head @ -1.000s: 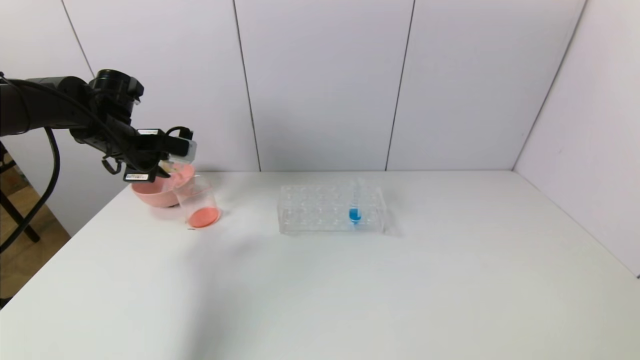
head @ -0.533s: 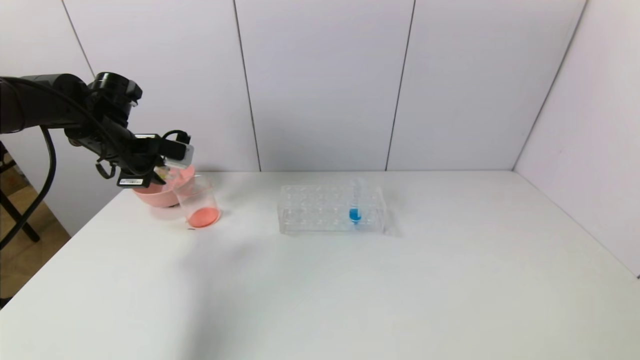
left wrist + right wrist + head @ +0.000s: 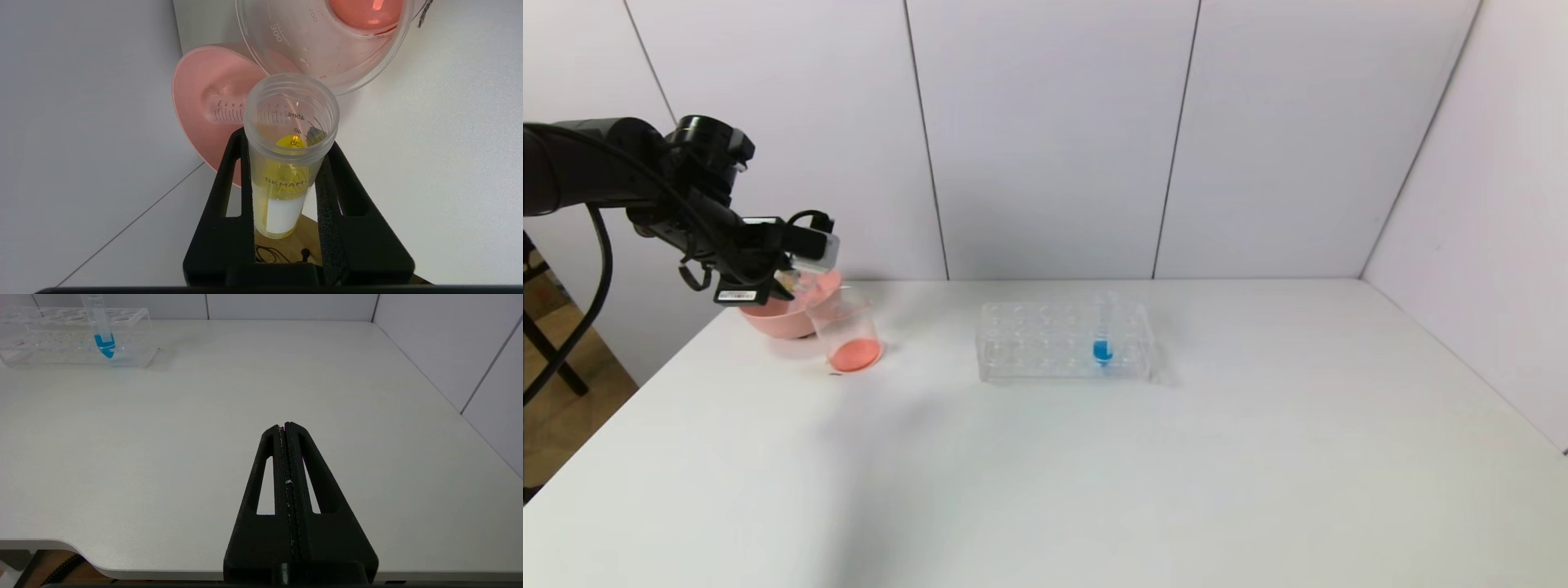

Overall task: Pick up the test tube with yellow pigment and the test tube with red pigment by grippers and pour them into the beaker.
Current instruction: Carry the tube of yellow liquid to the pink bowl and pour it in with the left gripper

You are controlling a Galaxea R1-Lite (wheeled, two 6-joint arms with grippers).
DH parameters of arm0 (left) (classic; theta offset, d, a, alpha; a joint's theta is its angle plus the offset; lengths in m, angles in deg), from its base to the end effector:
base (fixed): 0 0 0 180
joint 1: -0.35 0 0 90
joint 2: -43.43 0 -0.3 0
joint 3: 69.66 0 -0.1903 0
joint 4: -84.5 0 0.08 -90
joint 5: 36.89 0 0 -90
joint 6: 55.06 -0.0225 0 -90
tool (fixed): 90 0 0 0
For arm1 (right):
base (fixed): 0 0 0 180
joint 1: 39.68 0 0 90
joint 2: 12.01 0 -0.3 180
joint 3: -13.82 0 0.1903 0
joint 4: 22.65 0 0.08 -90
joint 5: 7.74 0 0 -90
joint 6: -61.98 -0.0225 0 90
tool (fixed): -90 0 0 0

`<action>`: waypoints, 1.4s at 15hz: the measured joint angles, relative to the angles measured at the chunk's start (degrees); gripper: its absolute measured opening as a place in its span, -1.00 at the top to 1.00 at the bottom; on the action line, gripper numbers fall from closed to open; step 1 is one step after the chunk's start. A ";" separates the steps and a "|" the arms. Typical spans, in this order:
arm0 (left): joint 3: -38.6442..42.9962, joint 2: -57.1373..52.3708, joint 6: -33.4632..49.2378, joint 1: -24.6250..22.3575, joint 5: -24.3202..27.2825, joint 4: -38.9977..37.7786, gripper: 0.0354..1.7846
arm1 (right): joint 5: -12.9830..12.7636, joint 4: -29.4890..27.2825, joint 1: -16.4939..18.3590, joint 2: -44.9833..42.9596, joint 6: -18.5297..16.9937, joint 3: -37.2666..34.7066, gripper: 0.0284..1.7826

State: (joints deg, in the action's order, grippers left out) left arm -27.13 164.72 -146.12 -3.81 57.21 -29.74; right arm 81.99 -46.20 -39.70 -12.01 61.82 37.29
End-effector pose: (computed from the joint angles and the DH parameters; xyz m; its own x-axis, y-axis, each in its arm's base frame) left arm 0.4040 0.0278 0.2314 0.6502 -0.0244 -0.7594 0.7597 0.0368 0.6493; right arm -0.0229 -0.0001 0.0756 1.0000 -0.0044 -0.0014 0.0044 1.0000 0.0028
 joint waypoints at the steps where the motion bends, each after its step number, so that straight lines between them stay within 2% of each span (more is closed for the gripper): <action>1: 0.00 0.00 0.05 0.00 0.01 0.00 0.53 | 0.02 0.00 0.00 0.00 -0.02 0.00 0.91; 21: 0.00 0.05 0.88 0.33 -1.76 0.09 0.53 | 0.02 0.00 0.00 0.00 -0.02 0.00 0.91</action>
State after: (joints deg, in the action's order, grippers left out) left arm -27.13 164.77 -145.24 -3.48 55.45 -29.66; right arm 82.01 -46.20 -39.70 -12.01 61.80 37.29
